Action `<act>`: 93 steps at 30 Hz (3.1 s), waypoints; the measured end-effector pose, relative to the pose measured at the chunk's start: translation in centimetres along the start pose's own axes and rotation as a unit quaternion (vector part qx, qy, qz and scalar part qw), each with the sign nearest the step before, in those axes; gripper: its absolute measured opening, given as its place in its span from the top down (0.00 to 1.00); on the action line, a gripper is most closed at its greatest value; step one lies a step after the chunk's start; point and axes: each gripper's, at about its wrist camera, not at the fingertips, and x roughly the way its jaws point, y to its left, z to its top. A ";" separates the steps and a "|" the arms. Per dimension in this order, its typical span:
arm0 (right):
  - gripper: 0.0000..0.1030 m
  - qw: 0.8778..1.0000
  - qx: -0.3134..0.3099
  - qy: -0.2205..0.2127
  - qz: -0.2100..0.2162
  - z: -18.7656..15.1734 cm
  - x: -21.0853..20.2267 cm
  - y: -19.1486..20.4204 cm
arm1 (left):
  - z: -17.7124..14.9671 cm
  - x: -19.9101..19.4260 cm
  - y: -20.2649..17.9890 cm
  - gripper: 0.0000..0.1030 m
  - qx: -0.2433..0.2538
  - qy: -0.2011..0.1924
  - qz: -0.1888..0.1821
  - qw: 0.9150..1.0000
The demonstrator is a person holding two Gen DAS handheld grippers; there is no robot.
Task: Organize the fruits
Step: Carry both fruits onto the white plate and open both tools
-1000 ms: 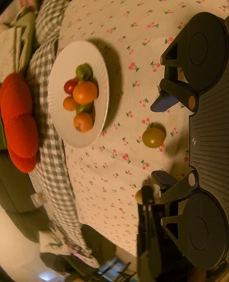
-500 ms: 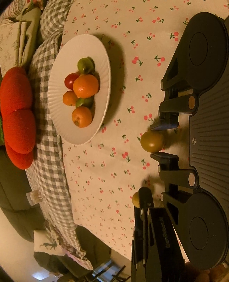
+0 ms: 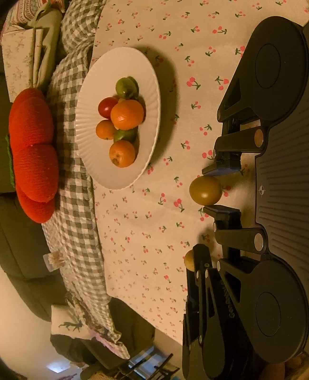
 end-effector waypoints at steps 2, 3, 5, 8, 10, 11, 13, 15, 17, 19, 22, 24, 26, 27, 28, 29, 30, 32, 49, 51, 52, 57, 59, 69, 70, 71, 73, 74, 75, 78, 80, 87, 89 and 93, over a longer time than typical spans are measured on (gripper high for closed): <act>0.76 1.000 -0.002 -0.003 0.002 0.1 -0.2 0.1 | 0.0 -0.1 -0.1 0.76 0.001 -0.002 0.001 1.000; 0.76 1.000 -0.002 -0.005 0.002 0.2 -0.3 0.1 | 0.0 -0.1 -0.1 0.76 0.002 -0.003 0.001 1.000; 0.76 1.000 -0.003 -0.007 0.003 0.2 -0.5 0.1 | 0.0 -0.2 -0.2 0.76 0.003 -0.006 0.001 1.000; 0.76 1.000 -0.001 -0.012 0.006 0.4 -0.9 0.0 | 0.0 -0.4 -0.3 0.76 0.003 -0.010 0.000 1.000; 0.76 1.000 0.000 -0.017 0.007 0.5 -1.3 0.0 | 0.1 -0.6 -0.4 0.76 0.004 -0.012 -0.003 1.000; 0.76 1.000 0.000 -0.019 0.007 0.6 -1.5 0.0 | 0.1 -0.7 -0.4 0.76 0.005 -0.013 -0.004 1.000; 0.76 1.000 0.001 -0.025 0.008 0.8 -2.0 -0.1 | 0.2 -0.9 -0.6 0.76 0.008 -0.018 -0.005 1.000; 0.76 0.999 0.002 -0.031 0.009 0.9 -2.4 -0.2 | 0.3 -1.1 -0.9 0.76 0.016 -0.026 -0.004 1.000; 0.76 0.999 0.002 -0.036 0.009 1.0 -2.8 -0.4 | 0.4 -1.4 -1.1 0.76 0.023 -0.034 0.000 0.999; 0.76 0.999 0.003 -0.041 0.009 1.2 -3.2 -0.5 | 0.7 -1.4 -1.3 0.76 0.027 -0.040 0.001 0.999; 0.76 0.999 0.006 -0.047 0.008 1.4 -3.7 -0.8 | 1.0 -1.5 -1.5 0.76 0.030 -0.045 -0.003 0.999; 0.76 0.999 0.008 -0.052 0.007 1.6 -4.1 -1.1 | 1.2 -1.5 -1.7 0.76 0.033 -0.050 -0.004 0.998; 0.76 0.998 0.011 -0.056 0.006 1.8 -4.4 -1.4 | 1.4 -1.5 -1.9 0.76 0.036 -0.055 -0.007 0.998; 0.76 0.998 0.012 -0.059 0.005 1.9 -4.5 -1.5 | 1.5 -1.5 -2.0 0.76 0.036 -0.059 -0.008 0.998; 0.76 0.998 0.013 -0.061 0.005 2.0 -4.7 -1.7 | 1.7 -1.6 -2.1 0.76 0.037 -0.062 -0.010 0.997; 0.76 0.998 0.015 -0.063 0.003 2.1 -4.8 -1.9 | 1.8 -1.6 -2.1 0.76 0.037 -0.065 -0.011 0.997; 0.76 0.998 0.018 -0.065 0.002 2.2 -4.9 -2.1 | 2.0 -1.6 -2.2 0.76 0.038 -0.070 -0.013 0.997; 0.76 0.997 0.022 -0.068 0.000 2.4 -5.2 -2.5 | 2.3 -1.7 -2.4 0.76 0.039 -0.077 -0.017 0.996; 0.76 0.992 0.080 -0.089 -0.040 4.8 -5.5 -7.6 | 7.3 1.7 -3.4 0.76 0.029 -0.106 -0.064 0.992; 0.76 0.991 0.089 -0.091 -0.047 5.1 -5.2 -8.4 | 8.2 2.6 -3.3 0.76 0.022 -0.105 -0.070 0.992; 0.76 0.990 0.092 -0.092 -0.051 5.3 -5.1 -8.8 | 8.5 3.1 -3.3 0.76 0.019 -0.104 -0.072 0.992; 0.76 0.988 0.099 -0.097 -0.072 6.1 -4.1 -10.8 | 9.7 5.6 -3.6 0.76 0.006 -0.097 -0.073 0.993; 0.76 0.987 0.098 -0.099 -0.079 6.4 -3.4 -11.4 | 10.2 6.2 -3.8 0.76 0.005 -0.099 -0.077 0.992; 0.76 0.988 0.067 -0.105 -0.093 7.2 0.0 -12.9 | 10.5 9.5 -3.6 0.76 -0.011 -0.078 -0.098 0.992; 0.76 0.988 0.060 -0.105 -0.094 7.3 0.3 -12.9 | 10.4 9.6 -3.5 0.76 -0.011 -0.080 -0.101 0.992; 0.76 0.989 0.054 -0.104 -0.094 7.3 0.7 -12.9 | 10.4 9.6 -3.5 0.76 -0.012 -0.082 -0.102 0.991; 0.76 0.989 0.050 -0.100 -0.092 7.4 1.3 -12.8 | 10.4 9.6 -3.6 0.75 -0.011 -0.082 -0.103 0.991; 0.76 0.990 0.051 -0.098 -0.091 7.3 1.5 -12.8 | 10.4 9.7 -3.6 0.74 -0.010 -0.082 -0.104 0.991; 0.75 0.990 0.050 -0.097 -0.090 7.3 1.7 -12.8 | 10.4 9.7 -3.6 0.69 -0.009 -0.084 -0.105 0.991; 0.73 0.989 0.048 -0.105 -0.094 7.4 2.0 -12.8 | 10.4 9.3 -3.6 0.50 -0.013 -0.092 -0.111 0.989; 0.68 0.987 0.058 -0.114 -0.093 7.4 1.8 -13.0 | 10.5 8.7 -3.6 0.47 -0.014 -0.099 -0.104 0.990; 0.54 0.982 0.083 -0.145 -0.091 7.8 0.1 -13.7 | 10.8 6.8 -2.9 0.47 -0.036 -0.097 -0.100 0.990; 0.54 0.981 0.093 -0.147 -0.088 7.9 -0.3 -13.8 | 10.7 6.0 -2.7 0.47 -0.040 -0.096 -0.096 0.990; 0.54 0.981 0.108 -0.143 -0.074 8.0 -1.4 -13.3 | 10.3 3.9 -2.8 0.47 -0.042 -0.094 -0.077 0.992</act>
